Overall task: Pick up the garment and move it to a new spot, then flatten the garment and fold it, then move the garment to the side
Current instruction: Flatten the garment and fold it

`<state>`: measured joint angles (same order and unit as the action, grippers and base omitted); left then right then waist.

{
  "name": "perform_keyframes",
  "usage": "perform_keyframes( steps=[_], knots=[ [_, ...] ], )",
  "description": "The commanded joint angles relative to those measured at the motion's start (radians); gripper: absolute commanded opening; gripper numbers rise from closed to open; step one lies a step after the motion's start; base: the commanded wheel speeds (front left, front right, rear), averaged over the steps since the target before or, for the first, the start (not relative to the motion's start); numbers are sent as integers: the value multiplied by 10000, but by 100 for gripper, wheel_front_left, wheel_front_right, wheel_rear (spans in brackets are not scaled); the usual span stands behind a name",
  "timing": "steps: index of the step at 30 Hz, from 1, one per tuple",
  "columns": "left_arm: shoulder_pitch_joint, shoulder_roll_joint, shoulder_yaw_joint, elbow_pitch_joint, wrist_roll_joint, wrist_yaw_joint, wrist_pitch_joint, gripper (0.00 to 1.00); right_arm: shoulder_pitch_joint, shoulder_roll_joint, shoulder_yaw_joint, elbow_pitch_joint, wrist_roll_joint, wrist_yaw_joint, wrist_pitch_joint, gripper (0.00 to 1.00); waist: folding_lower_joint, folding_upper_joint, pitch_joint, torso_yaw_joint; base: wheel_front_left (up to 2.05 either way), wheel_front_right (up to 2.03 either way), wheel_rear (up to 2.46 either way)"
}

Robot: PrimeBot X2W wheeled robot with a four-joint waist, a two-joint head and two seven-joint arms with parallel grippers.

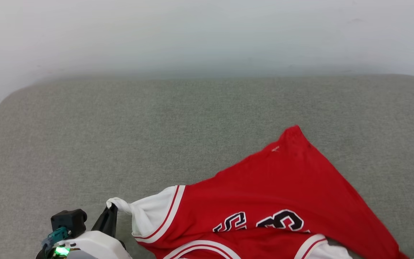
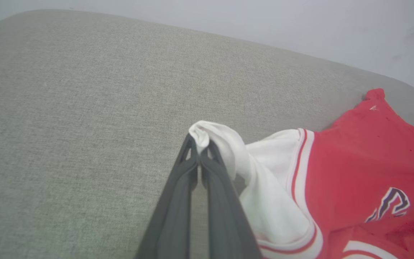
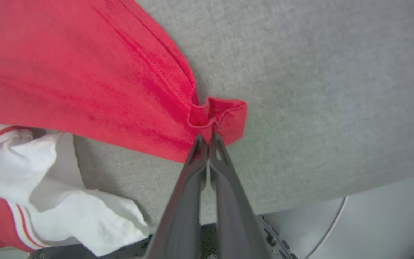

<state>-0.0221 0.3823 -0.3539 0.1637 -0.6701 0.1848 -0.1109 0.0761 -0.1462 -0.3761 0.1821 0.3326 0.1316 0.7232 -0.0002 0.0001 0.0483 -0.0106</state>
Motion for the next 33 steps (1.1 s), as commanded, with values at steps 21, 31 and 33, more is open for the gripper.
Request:
perform_keyframes(
  steps=[21, 31, 33],
  knots=[
    [-892, -194, -234, -470, 147, -169, -245, 0, -2053, -50, 414, 564, 254, -12, -5009, 100, 2, -1, 1096, 329, 0, 0, 0],
    [-1822, -557, -660, -1058, 547, -247, -431, 0, -5174, -2684, 3758, 1459, 1685, -17, -1348, 100, 2, -1, 2369, 1058, 0, 0, 0],
    [-1990, -615, -729, -1121, 607, -251, -478, 0, -5670, -3051, 4271, 1394, 1955, -14, -552, 100, 2, -1, 2610, 1192, 0, 0, 0]
  ],
)
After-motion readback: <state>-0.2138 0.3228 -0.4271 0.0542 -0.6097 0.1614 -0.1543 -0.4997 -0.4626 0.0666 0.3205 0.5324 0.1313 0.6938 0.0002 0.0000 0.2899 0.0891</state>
